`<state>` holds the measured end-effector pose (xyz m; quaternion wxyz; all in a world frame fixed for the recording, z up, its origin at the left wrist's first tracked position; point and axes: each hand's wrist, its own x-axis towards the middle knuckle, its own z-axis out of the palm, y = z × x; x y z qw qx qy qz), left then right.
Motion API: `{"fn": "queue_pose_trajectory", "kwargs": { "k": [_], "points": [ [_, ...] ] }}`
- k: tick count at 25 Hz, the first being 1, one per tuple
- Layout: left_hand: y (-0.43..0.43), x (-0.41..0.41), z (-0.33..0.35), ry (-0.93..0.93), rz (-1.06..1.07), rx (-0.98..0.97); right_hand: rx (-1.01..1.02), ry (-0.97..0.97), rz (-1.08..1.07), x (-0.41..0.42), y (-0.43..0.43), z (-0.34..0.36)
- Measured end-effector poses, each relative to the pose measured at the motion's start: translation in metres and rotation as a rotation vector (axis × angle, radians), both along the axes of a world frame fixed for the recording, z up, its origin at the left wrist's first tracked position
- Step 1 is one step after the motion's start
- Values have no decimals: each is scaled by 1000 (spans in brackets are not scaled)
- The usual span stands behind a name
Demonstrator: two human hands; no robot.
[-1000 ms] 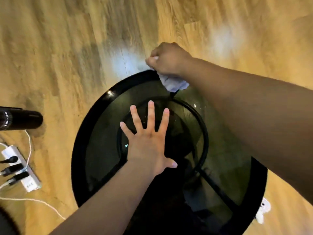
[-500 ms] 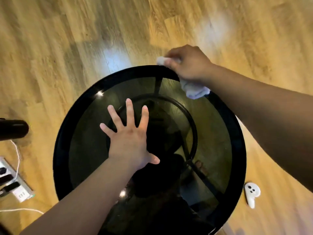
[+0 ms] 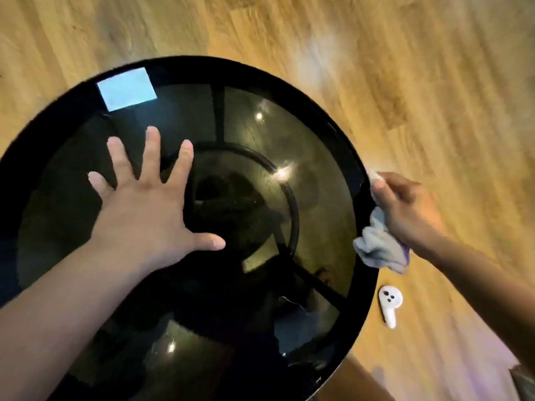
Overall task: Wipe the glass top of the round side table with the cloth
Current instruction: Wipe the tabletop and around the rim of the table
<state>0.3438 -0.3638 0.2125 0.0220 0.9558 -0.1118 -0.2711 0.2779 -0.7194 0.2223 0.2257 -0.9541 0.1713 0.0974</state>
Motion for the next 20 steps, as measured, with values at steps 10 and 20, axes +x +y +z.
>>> {"fn": "queue_pose_trajectory", "kwargs": {
  "k": [10, 20],
  "points": [
    [36, -1, 6, -57, 237, 92, 278, -55, 251, 191, 94, -29],
    [-99, -127, 23, 54, -65, 108, 702, -246, -461, -164, 75, -34]
  ]
}}
